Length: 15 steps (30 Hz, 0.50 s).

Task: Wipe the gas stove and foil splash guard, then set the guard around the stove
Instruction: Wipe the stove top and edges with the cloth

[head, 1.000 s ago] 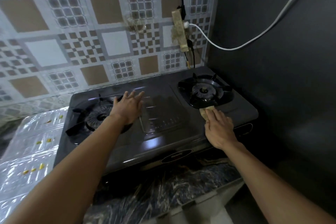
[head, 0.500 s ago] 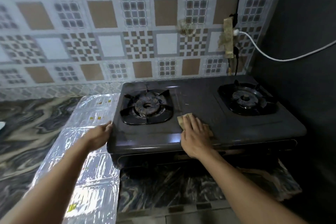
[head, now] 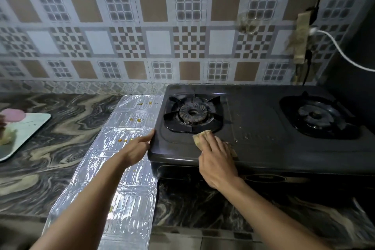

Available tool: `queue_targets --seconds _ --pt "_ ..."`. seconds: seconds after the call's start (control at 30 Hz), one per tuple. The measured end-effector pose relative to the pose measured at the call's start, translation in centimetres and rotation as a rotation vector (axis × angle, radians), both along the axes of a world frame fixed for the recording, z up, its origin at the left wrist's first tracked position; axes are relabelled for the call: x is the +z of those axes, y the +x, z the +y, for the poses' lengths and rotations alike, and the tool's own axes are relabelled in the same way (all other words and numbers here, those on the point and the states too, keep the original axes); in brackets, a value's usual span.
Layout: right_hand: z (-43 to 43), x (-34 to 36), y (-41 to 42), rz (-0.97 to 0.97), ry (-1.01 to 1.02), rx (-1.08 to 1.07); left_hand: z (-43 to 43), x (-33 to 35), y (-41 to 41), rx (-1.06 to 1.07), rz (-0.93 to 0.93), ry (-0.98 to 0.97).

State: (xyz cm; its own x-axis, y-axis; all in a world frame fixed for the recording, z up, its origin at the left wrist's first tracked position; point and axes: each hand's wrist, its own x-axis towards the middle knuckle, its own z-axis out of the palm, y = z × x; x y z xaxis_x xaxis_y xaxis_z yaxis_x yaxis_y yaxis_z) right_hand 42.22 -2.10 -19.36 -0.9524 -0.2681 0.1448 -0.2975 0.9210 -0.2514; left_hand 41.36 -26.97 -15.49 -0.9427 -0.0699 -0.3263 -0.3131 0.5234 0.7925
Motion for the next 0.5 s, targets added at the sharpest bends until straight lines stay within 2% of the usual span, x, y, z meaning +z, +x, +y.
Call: queue_targets --seconds 0.3,0.5 --pt "-9.7 0.8 -0.9 -0.089 -0.126 0.21 -0.9 0.1 -0.8 -0.059 -0.03 0.023" --pt "-10.0 0.5 -2.1 -0.097 -0.11 0.292 -1.0 0.3 -1.3 -0.049 -0.074 0.03"
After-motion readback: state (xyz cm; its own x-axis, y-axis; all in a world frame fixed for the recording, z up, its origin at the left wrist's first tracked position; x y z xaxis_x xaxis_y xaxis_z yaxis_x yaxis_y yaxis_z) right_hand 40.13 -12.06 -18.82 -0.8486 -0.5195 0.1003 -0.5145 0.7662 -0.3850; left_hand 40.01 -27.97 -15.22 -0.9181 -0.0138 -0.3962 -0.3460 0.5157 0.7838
